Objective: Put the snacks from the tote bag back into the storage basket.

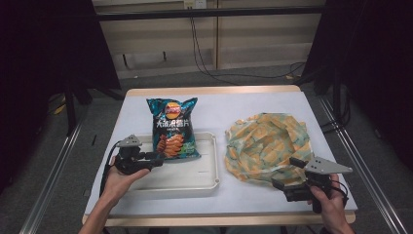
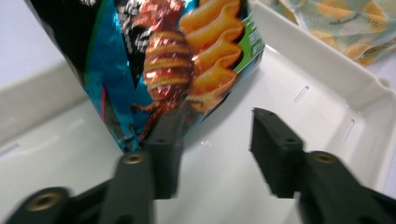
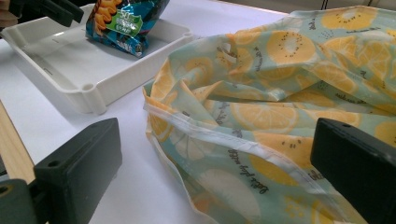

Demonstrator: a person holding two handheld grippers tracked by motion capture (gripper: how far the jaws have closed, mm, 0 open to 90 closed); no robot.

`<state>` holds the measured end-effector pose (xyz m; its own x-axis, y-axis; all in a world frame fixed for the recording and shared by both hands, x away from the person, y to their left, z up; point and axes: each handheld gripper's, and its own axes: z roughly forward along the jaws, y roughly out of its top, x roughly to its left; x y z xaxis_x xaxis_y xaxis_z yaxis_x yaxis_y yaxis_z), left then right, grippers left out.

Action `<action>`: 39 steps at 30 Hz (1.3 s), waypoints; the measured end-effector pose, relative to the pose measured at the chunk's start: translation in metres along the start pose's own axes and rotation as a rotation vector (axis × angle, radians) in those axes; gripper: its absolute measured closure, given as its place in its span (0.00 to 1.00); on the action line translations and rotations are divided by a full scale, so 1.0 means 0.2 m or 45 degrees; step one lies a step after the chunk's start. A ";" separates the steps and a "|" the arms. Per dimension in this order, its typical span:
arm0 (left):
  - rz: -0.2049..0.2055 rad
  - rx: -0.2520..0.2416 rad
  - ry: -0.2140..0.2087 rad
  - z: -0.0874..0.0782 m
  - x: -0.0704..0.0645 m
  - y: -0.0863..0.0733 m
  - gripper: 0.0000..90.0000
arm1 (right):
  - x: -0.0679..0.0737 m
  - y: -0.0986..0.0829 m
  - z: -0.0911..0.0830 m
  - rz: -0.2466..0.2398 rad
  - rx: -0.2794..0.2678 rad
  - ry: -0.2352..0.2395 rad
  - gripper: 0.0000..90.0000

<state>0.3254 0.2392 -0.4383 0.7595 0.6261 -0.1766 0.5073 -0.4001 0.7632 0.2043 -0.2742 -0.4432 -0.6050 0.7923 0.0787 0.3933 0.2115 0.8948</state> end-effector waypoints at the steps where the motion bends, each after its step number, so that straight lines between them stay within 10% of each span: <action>1: 0.003 -0.018 0.021 -0.01 -0.01 0.00 0.51 | 0.00 0.00 0.00 0.002 0.000 -0.002 0.01; 21: 0.020 -0.258 0.115 -0.19 -0.21 -0.12 0.06 | -0.01 0.00 -0.02 0.019 -0.018 -0.014 0.01; 28: 0.060 -0.264 0.128 -0.27 -0.25 -0.20 0.03 | -0.01 0.00 -0.01 0.031 -0.017 -0.022 0.01; 35: 0.066 -0.322 0.261 -0.32 -0.30 -0.29 0.02 | -0.02 0.00 -0.02 0.030 -0.018 -0.020 0.01; 39: 0.039 -0.310 0.196 -0.33 -0.26 -0.33 0.02 | -0.02 0.00 -0.03 0.039 -0.022 -0.039 0.01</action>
<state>0.2257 0.2771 -0.4384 0.6925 0.7181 -0.0691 0.3585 -0.2594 0.8968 0.2032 -0.2809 -0.4418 -0.5710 0.8157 0.0929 0.3990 0.1769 0.8997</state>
